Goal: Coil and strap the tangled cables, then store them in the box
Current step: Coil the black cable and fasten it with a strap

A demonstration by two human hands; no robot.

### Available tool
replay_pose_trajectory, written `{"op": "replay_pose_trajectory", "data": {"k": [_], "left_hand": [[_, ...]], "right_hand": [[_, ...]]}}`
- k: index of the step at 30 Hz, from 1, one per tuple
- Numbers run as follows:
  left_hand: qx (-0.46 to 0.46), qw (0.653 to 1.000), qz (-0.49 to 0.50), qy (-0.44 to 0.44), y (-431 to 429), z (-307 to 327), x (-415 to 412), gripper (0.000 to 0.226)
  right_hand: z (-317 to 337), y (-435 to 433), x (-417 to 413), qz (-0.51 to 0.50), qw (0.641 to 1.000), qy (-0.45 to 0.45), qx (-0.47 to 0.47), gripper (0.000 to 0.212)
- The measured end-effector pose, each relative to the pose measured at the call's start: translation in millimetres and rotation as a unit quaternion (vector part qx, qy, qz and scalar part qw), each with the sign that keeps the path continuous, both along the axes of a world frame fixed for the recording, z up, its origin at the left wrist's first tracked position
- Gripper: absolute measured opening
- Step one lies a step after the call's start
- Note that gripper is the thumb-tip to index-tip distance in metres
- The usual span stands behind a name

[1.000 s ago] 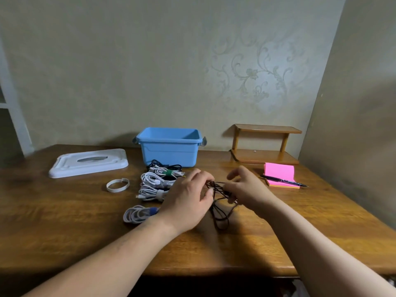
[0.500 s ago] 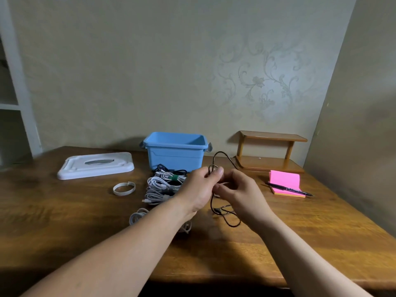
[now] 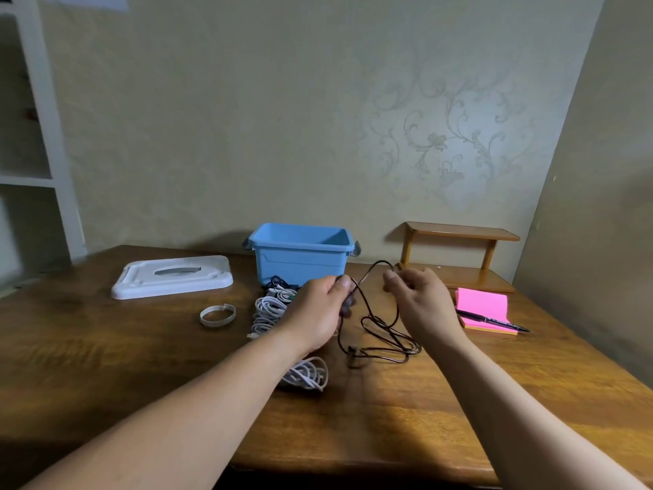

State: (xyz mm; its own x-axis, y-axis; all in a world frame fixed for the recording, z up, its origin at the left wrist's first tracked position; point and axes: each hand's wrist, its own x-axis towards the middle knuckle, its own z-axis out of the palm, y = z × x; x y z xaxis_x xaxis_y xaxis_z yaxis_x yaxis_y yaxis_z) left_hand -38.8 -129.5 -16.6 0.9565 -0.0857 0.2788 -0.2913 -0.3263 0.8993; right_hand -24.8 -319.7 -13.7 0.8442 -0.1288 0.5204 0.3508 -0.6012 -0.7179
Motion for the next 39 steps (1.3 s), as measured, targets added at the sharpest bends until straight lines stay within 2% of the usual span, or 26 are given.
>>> {"op": "replay_pose_trajectory", "data": {"k": [2, 4, 6, 7, 10, 12, 15, 17, 19, 20, 23, 26, 29, 30, 32, 35, 39], "left_hand": [[-0.03, 0.998, 0.039, -0.025, 3, -1, 1, 0.042], [-0.049, 0.998, 0.033, -0.021, 5, -2, 1, 0.045], [-0.015, 1.0, 0.01, -0.009, 4, -4, -1, 0.046], [0.011, 1.0, -0.002, -0.01, 2, -5, -3, 0.045], [0.094, 0.994, 0.011, -0.06, -3, -4, -2, 0.034], [0.099, 0.99, 0.027, -0.094, -4, 0, 0, 0.03], [0.031, 0.992, 0.034, -0.114, -7, 10, 2, 0.037], [-0.045, 0.992, 0.071, -0.095, -11, 14, 6, 0.04], [-0.143, 0.984, 0.088, -0.055, -15, 15, 11, 0.04], [-0.159, 0.982, 0.092, -0.047, -17, 16, 10, 0.04], [-0.112, 0.987, 0.091, -0.071, -13, 10, -1, 0.051], [-0.018, 0.997, 0.015, -0.068, -2, -1, -14, 0.059], [0.126, 0.988, 0.006, -0.086, 3, -10, -7, 0.043], [0.148, 0.983, 0.013, -0.105, 3, -9, -5, 0.039], [0.112, 0.986, 0.02, -0.124, -3, -3, -4, 0.043], [-0.067, 0.994, 0.0, -0.087, -22, 11, -3, 0.041], [-0.216, 0.975, -0.048, -0.023, -47, 22, 4, 0.053]], "right_hand": [[-1, -6, 3, -0.03, 0.997, 0.008, 0.074, 0.034], [0, -10, 6, -0.025, 0.979, 0.022, 0.203, 0.035], [3, -11, 5, 0.009, 0.95, 0.039, 0.309, 0.032], [5, -11, 3, 0.024, 0.947, 0.042, 0.319, 0.03], [9, -4, -3, 0.073, 0.963, 0.016, 0.261, 0.026], [12, 0, -6, 0.107, 0.97, 0.005, 0.219, 0.027], [17, 3, -13, 0.155, 0.976, 0.029, 0.153, 0.028], [17, 7, -17, 0.172, 0.979, 0.047, 0.101, 0.027], [11, 12, -19, 0.17, 0.98, 0.05, 0.09, 0.025], [7, 15, -19, 0.163, 0.98, 0.045, 0.101, 0.026], [3, 19, -18, 0.146, 0.974, 0.028, 0.169, 0.028], [11, 11, -17, 0.14, 0.961, 0.024, 0.237, 0.03], [19, 5, -12, 0.128, 0.954, 0.027, 0.27, 0.031], [21, 5, -11, 0.126, 0.954, 0.03, 0.271, 0.032], [20, 4, -12, 0.126, 0.963, 0.026, 0.235, 0.032], [11, 9, -18, 0.125, 0.989, 0.002, 0.078, 0.026], [6, 19, -21, 0.115, 0.992, -0.049, -0.005, 0.022]]}}
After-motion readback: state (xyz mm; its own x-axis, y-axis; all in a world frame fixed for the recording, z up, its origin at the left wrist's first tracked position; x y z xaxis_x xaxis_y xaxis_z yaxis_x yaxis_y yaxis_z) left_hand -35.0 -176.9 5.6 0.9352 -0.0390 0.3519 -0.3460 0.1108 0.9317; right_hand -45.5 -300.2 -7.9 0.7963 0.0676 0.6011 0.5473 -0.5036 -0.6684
